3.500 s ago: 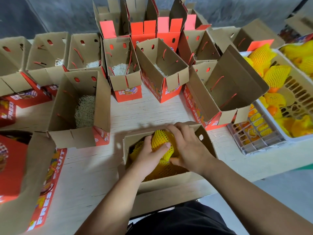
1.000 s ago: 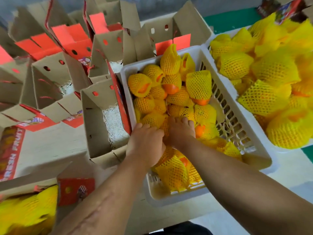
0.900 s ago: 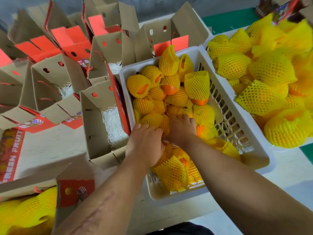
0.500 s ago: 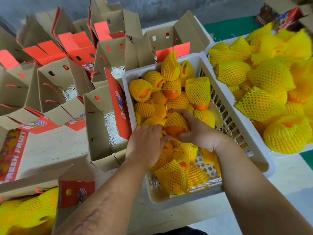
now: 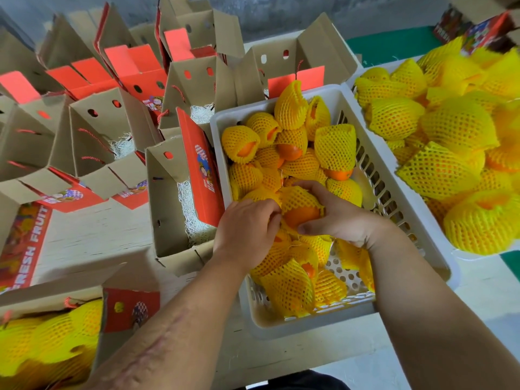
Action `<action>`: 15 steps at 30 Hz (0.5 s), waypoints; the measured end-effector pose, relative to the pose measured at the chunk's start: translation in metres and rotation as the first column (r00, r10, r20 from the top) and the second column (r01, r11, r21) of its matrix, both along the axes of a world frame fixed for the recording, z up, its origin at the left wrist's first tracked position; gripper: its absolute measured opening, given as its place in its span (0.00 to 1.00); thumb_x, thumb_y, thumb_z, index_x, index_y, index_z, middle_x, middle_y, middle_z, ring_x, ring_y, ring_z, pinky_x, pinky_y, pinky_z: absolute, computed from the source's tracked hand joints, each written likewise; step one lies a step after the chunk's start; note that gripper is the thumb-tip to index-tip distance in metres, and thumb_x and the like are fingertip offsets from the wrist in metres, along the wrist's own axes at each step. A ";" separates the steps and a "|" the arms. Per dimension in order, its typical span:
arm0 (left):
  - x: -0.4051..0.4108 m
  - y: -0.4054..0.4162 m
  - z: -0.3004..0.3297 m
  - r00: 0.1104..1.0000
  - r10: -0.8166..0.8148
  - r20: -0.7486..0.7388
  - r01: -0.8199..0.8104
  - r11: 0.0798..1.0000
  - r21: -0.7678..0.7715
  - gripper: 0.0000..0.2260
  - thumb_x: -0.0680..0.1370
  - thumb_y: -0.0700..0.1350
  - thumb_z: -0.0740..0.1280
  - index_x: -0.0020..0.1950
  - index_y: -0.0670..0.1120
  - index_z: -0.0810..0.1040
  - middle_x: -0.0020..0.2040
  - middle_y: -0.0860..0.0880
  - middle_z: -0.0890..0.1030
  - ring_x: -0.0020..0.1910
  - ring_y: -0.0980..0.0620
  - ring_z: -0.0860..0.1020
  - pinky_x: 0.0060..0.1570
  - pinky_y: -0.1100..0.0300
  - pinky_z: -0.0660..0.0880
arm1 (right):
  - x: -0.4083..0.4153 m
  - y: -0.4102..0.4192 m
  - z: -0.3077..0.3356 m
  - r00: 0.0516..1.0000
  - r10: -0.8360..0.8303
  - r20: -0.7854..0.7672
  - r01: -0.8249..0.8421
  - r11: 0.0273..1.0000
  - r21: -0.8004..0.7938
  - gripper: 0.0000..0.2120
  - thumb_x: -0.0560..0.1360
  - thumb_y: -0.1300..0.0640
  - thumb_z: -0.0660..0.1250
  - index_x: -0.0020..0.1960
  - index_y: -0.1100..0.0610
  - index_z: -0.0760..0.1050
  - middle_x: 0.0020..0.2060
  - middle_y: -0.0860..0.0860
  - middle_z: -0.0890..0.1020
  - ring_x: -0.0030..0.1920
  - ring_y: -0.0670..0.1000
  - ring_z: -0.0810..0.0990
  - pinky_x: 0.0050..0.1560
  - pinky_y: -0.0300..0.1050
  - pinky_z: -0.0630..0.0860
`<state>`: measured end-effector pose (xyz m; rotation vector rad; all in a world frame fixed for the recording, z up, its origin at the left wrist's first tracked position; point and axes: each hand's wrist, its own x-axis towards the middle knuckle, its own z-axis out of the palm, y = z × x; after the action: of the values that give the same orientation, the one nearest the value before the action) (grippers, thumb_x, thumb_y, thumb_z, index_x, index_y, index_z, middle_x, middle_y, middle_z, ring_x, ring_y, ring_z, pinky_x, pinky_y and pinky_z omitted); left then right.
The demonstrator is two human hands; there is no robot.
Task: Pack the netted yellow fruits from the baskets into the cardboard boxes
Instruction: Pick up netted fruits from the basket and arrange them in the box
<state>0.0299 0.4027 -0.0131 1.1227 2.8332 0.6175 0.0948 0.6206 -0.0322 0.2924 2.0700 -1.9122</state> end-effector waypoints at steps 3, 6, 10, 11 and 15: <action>0.000 0.000 0.001 1.000 0.018 0.012 -0.018 1.000 0.003 0.05 0.80 0.51 0.68 0.46 0.51 0.78 0.37 0.54 0.77 0.41 0.50 0.75 0.43 0.56 0.63 | 0.001 -0.002 -0.001 1.000 -0.004 0.011 0.004 1.000 0.021 0.38 0.66 0.57 0.81 0.68 0.39 0.67 0.57 0.51 0.83 0.53 0.53 0.85 0.53 0.53 0.84; 0.000 0.001 -0.002 1.000 0.012 0.028 -0.013 0.999 0.031 0.07 0.80 0.53 0.66 0.49 0.51 0.79 0.38 0.55 0.78 0.41 0.52 0.75 0.45 0.55 0.67 | 0.001 -0.001 -0.001 1.000 -0.017 -0.010 0.017 1.000 0.011 0.33 0.66 0.57 0.80 0.66 0.40 0.70 0.52 0.51 0.84 0.47 0.50 0.85 0.47 0.48 0.82; -0.002 0.001 -0.004 0.999 -0.022 0.039 0.020 0.999 0.048 0.15 0.82 0.59 0.60 0.54 0.51 0.81 0.43 0.56 0.82 0.45 0.52 0.77 0.48 0.54 0.69 | 0.001 -0.002 0.000 0.999 -0.041 -0.028 0.041 0.999 0.001 0.31 0.68 0.58 0.78 0.67 0.44 0.71 0.53 0.55 0.84 0.47 0.51 0.83 0.50 0.53 0.80; -0.003 0.000 -0.005 0.999 -0.025 0.041 0.023 0.998 0.060 0.16 0.82 0.61 0.59 0.53 0.52 0.81 0.42 0.56 0.82 0.45 0.52 0.77 0.47 0.54 0.69 | 0.001 -0.002 0.000 0.999 -0.036 -0.031 0.036 0.999 -0.005 0.31 0.68 0.59 0.77 0.67 0.44 0.71 0.53 0.56 0.83 0.47 0.51 0.83 0.50 0.53 0.80; -0.005 -0.003 -0.009 1.000 -0.027 -0.008 0.028 0.999 0.036 0.17 0.84 0.62 0.60 0.52 0.52 0.81 0.41 0.53 0.81 0.43 0.50 0.78 0.45 0.53 0.69 | 0.000 -0.004 -0.002 0.998 -0.038 -0.054 0.039 0.999 0.021 0.30 0.70 0.63 0.78 0.67 0.45 0.73 0.54 0.56 0.84 0.49 0.52 0.84 0.51 0.55 0.81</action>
<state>0.0253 0.4000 -0.0223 1.1696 2.8185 0.6664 0.0947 0.6165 -0.0338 0.2910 2.1354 -1.9406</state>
